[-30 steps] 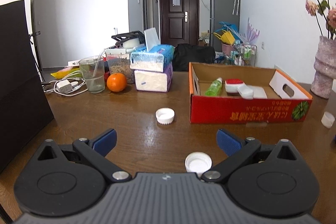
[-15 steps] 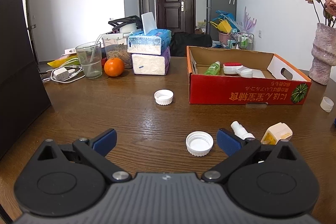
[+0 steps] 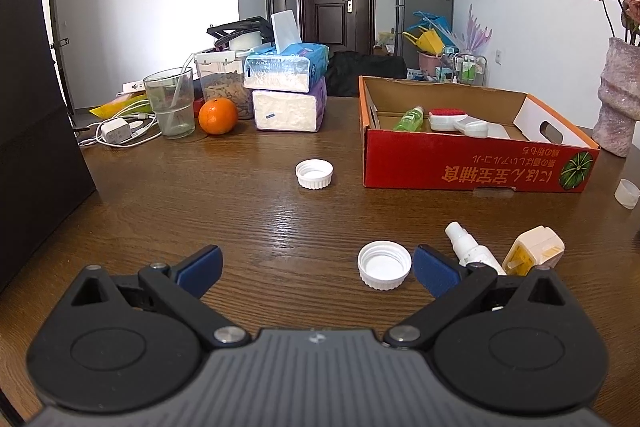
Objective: Organize rigid objects
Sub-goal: 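Grasp the white screw cap with the left gripper while the right grasps the blue cap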
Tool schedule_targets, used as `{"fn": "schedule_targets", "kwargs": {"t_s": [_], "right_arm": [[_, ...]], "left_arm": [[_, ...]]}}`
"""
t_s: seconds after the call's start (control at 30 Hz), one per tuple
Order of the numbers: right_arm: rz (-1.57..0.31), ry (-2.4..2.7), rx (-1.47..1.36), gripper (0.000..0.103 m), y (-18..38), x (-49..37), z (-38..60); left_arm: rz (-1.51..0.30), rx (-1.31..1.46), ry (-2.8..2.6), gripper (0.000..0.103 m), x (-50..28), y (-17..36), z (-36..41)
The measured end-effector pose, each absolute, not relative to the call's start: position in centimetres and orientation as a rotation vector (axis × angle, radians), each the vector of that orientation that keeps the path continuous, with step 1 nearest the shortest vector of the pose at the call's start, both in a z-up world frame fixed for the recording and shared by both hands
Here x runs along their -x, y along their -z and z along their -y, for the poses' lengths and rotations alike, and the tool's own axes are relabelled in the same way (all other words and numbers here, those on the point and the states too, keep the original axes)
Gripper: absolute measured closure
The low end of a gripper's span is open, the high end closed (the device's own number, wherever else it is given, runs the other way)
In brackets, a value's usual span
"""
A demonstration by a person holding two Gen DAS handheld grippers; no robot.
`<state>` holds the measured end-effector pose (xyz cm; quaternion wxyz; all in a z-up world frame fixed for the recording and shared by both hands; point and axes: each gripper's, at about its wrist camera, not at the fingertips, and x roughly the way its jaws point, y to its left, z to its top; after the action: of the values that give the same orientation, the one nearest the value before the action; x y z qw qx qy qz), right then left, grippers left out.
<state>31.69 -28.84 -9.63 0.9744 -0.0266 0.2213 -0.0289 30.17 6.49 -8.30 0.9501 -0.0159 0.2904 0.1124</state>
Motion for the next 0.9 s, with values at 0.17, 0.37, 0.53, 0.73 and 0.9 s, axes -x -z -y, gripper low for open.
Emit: {"fn": "schedule_targets", "kwargs": {"t_s": [0.17,0.37,0.53,0.73,0.9], "right_arm": [[-0.473,0.101,0.041,0.000,10.2,-32.7,30.7],[-0.493,0.136,0.029,0.000,10.7,-33.9,32.8],[-0.525,0.155,0.017,0.002,11.3,-35.5,34.1],[-0.548,0.166,0.028,0.002,11.9,-36.7,34.5],[-0.555,0.170,0.031,0.002,12.1,-37.3,34.7]], "left_arm": [[-0.606,0.020,-0.228,0.000,-30.5,8.7,-6.3],[-0.666,0.000,-0.206,0.000,-31.4,9.7,-5.9],[-0.705,-0.015,-0.188,0.000,-32.4,10.8,-5.3],[-0.733,-0.044,-0.185,0.000,-33.6,11.7,-4.6],[-0.743,-0.019,-0.192,0.000,-34.5,11.9,-4.9]]}}
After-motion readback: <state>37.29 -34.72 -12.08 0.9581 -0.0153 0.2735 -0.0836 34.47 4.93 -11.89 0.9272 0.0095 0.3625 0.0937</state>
